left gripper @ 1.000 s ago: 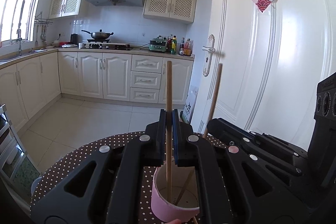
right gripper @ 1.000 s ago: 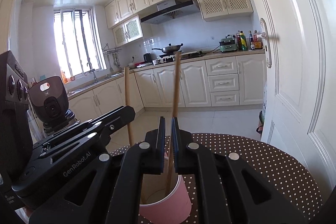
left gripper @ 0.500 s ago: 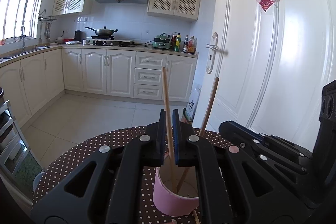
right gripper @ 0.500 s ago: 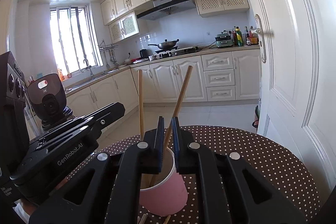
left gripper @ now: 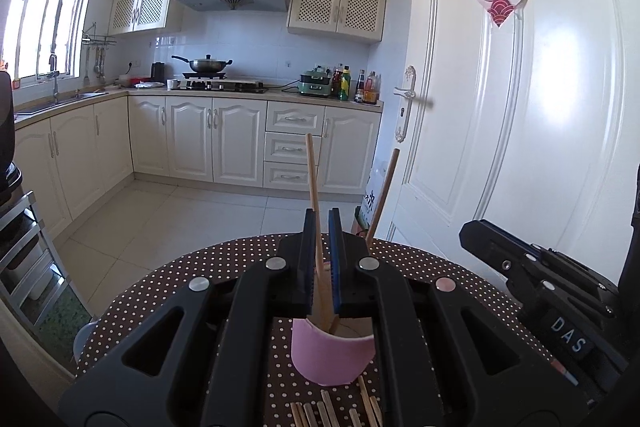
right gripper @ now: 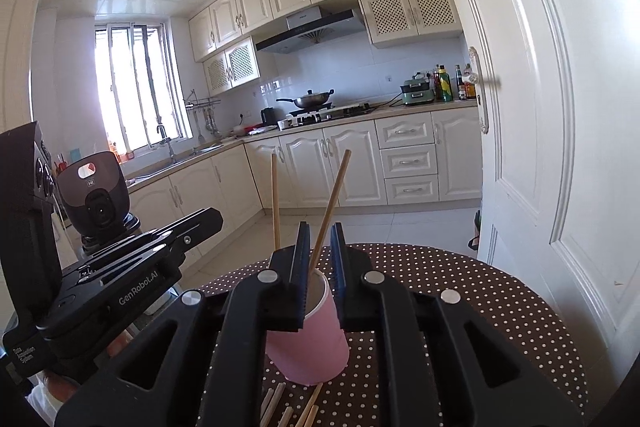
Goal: Organize utensils
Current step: 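Open the left tool to release its chopstick while the right tool opens and releases its chopstick, then move the left tool back to the chopstick row while the right tool returns there too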
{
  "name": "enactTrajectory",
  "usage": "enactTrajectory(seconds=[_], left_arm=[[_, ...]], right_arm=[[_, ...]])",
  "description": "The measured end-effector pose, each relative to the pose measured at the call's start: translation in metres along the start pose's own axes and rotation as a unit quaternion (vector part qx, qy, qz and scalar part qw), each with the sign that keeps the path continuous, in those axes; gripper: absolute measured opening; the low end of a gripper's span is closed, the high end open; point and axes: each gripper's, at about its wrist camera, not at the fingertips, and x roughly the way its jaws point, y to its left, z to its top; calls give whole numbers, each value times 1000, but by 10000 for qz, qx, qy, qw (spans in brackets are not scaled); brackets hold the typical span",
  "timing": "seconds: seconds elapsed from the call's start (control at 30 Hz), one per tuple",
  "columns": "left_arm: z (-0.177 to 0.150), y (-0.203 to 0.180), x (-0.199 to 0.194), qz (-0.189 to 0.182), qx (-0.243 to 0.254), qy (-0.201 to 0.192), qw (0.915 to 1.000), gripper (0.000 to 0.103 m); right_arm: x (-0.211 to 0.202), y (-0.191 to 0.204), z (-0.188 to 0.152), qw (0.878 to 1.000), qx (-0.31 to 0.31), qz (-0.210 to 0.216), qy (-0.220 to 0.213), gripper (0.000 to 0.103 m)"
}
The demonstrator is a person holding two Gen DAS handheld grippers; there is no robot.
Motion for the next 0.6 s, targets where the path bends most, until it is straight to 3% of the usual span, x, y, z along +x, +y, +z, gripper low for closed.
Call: enactTrajectory(seconds=[0.27, 0.5, 0.57, 0.6], left_arm=[[0, -8, -31, 78, 81, -20, 9999, 7], [-7, -16, -54, 159, 203, 172, 9995, 8], [-12, -16, -60, 227, 267, 334, 9988, 11], [-15, -16, -63, 222, 285, 367, 9987, 19]], right_arm=[[-30, 12, 1, 9997, -250, 43, 16, 34], [-52, 30, -7, 9978, -569, -239, 237, 55], [-57, 33, -12, 9973, -587, -332, 274, 60], [-60, 34, -14, 9971, -611, -331, 295, 64]])
